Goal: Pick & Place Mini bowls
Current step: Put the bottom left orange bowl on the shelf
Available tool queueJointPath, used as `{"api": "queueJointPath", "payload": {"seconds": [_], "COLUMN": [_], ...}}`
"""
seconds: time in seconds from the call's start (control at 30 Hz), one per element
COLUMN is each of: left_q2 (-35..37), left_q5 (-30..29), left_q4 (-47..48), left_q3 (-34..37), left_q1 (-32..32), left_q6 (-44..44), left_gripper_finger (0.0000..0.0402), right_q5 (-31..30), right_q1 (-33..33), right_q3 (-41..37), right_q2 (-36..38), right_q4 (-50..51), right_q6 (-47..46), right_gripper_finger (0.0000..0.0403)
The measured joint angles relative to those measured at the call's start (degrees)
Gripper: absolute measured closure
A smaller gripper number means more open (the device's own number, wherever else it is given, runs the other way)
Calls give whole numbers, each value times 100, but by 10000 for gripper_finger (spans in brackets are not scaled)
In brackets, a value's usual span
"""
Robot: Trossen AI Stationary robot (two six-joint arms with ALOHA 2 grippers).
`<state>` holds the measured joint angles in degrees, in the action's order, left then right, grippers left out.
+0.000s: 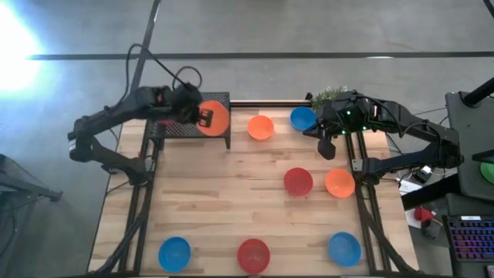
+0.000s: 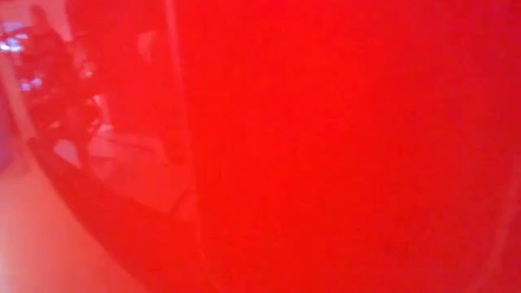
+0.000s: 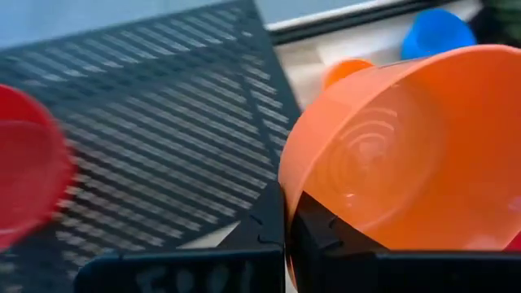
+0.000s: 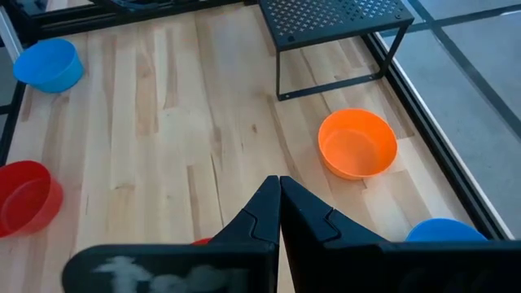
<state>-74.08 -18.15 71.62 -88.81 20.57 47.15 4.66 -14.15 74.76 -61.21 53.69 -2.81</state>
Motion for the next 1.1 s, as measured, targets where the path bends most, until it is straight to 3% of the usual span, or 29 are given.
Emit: {"api": "queueJointPath", "payload": {"seconds": [0.23, 0.57, 0.87, 1.1], "left_q2": [-3, -187, -651, -1015], "left_q5": [114, 883, 1440, 1455], "left_q4": [186, 122, 182, 183], "left_q3": [-106, -130, -140, -194], "left_q1": [1160, 2519, 2810, 2813], "left_q6": [-913, -3048, -4679, -5180], "left_gripper_finger": [401, 401, 401, 401], "right_q5": [-16, -30, -28, -26], "right_q1": [0, 0, 0, 0], "right_q3": [0, 0, 0, 0], "right_q2": [0, 0, 0, 0], "right_q4": [-2, -30, -106, -225], "right_q6": [1, 168, 197, 191], "right_gripper_finger": [394, 394, 394, 394]}}
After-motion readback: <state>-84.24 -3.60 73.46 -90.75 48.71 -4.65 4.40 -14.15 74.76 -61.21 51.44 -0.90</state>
